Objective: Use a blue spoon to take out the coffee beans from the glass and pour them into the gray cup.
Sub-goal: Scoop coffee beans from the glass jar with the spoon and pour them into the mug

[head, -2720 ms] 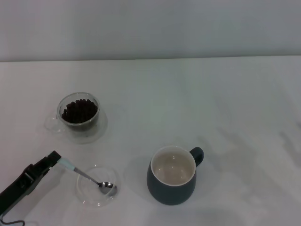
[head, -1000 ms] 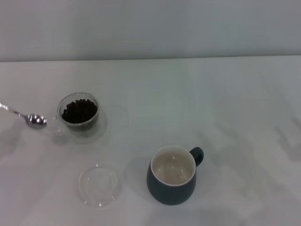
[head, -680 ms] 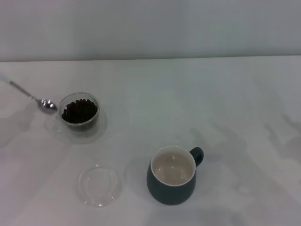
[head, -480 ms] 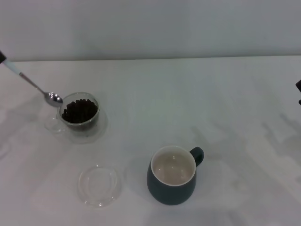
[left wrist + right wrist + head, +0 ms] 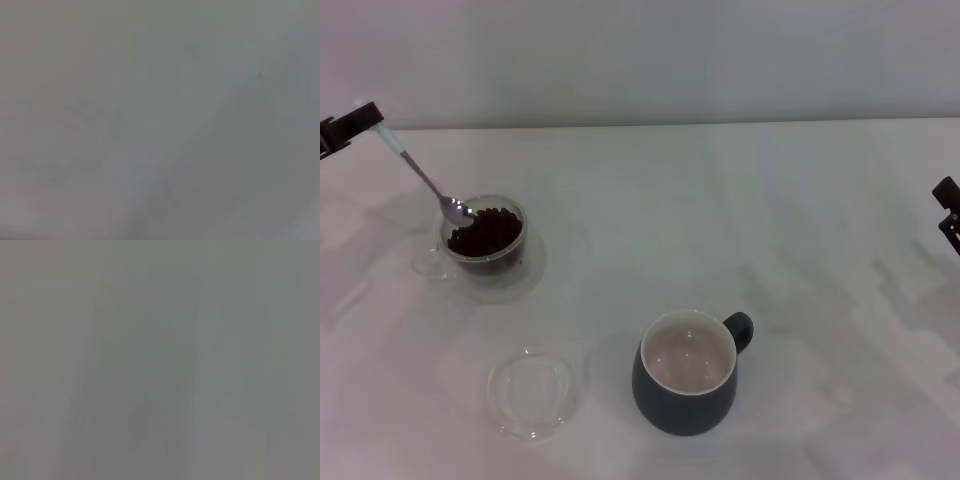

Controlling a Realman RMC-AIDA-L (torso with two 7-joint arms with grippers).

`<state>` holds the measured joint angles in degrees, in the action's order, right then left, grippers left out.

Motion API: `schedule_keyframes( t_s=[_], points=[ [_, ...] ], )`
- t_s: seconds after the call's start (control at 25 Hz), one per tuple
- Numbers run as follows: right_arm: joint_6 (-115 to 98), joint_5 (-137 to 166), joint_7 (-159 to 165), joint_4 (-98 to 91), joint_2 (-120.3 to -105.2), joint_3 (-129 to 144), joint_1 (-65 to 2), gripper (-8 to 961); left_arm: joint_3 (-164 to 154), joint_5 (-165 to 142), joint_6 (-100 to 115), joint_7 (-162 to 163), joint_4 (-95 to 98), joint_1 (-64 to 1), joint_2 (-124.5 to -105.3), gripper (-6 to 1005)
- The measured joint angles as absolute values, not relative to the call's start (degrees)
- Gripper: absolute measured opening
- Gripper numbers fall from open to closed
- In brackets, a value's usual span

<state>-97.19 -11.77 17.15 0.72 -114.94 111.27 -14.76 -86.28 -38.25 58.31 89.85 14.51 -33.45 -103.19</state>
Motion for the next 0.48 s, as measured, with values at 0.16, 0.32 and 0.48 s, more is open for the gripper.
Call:
schedule_keyframes(
  t_s=[0.16,0.32,0.48],
  points=[
    [-96.16,-11.78,16.98,0.21,-114.96,111.27,-14.77,607,-86.4,-40.15,57.38,90.06,14.57,-34.89,-103.7,133],
    [-94.29,-11.78,16.76,-0.63,-114.96,111.27,-14.85,607,-86.47,-42.41,56.83,91.04,14.49,-36.18,-104.43,133],
    [-92.24,-11.78,15.82,-1.53,-114.96,111.27,-14.85,607,-86.5,-45.15,55.8,93.22,14.56,-37.1,-105.16,133]
  ],
)
